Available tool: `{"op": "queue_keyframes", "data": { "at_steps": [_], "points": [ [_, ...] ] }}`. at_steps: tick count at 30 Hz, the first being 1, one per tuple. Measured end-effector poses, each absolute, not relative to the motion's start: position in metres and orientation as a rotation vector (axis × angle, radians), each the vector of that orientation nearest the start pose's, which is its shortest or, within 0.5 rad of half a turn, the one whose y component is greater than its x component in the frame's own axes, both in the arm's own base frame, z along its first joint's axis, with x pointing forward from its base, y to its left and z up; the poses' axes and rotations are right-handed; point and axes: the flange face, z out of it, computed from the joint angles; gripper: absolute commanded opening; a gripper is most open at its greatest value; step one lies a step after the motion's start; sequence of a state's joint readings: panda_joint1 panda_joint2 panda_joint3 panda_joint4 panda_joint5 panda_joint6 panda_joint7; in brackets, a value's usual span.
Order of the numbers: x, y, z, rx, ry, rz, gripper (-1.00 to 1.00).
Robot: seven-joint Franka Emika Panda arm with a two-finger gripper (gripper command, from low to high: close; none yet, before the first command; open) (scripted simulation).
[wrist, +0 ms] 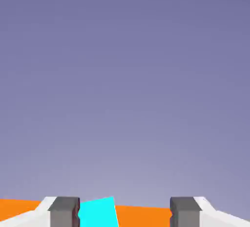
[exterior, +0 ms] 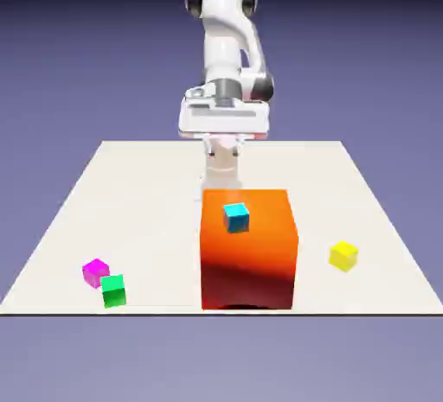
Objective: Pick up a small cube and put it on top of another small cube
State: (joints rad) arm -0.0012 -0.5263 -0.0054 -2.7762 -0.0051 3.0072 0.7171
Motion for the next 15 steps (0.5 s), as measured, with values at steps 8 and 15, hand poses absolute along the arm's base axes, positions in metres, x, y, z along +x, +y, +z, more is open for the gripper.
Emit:
{"op": "queue_keyframes", "data": {
  "at_steps": [8,15],
  "points": [
    [0.469,-0.059,0.407,-2.802,0.954,-0.732,0.00],
    [0.512,-0.126,0.348,-2.988,0.938,-0.419,0.00]
  ]
}}
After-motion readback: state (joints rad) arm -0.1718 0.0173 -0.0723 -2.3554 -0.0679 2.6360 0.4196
